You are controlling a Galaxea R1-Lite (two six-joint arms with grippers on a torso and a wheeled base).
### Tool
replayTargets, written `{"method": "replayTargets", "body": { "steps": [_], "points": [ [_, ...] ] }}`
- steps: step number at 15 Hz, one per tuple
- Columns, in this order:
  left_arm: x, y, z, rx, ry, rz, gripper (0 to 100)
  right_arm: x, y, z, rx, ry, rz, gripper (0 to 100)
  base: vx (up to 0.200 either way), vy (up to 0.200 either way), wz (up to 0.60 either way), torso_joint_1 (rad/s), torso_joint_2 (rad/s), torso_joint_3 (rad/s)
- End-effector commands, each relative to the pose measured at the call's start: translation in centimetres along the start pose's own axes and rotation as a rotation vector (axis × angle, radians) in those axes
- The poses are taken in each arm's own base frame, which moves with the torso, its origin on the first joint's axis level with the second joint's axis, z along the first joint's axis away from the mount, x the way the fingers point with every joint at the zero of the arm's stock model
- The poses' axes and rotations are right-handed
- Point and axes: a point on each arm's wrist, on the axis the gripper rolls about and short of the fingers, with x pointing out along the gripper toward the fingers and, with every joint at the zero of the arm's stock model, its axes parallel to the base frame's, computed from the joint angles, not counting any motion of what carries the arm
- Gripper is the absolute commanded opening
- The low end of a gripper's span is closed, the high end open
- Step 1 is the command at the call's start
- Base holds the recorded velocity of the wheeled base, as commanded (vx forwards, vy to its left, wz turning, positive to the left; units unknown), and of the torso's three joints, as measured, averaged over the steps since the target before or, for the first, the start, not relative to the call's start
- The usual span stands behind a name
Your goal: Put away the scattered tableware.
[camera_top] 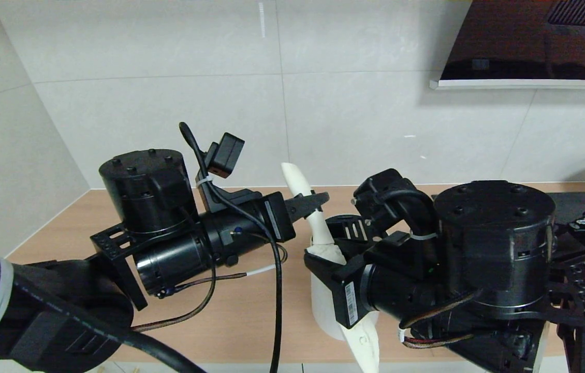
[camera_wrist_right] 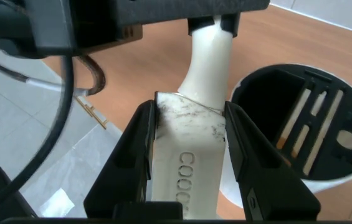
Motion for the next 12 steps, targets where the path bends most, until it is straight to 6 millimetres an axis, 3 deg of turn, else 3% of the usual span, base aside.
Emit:
{"method": "replayTargets", "body": {
  "steps": [1,5,6,9,12],
  "points": [
    [0.0,-0.1,0.0,0.0,0.0,-0.002,0,0.0,0.0,0.1,0.002,-0.005,-0.001,0,0.0,0.0,0.0,0.0,0.0,0.0],
    [-0.2,-0.3,0.3,0.004,-0.009,-0.007,0,0.0,0.0,0.1,0.002,-0.008,-0.008,0,0.0,0.0,0.0,0.0,0.0,0.0],
    [-0.2,-0.5,0.3,0.005,-0.01,-0.011,0,0.0,0.0,0.2,0.004,-0.009,-0.008,100,0.0,0.0,0.0,0.0,0.0,0.0],
    [-0.7,-1.8,0.5,0.013,-0.019,-0.049,0,-0.3,-0.1,0.3,0.009,-0.015,-0.009,100,0.0,0.0,0.0,0.0,0.0,0.0],
    [-1.8,-3.2,1.5,0.03,-0.057,-0.086,0,-2.2,-0.8,1.5,0.018,-0.064,-0.022,100,0.0,0.0,0.0,0.0,0.0,0.0]
  ]
}}
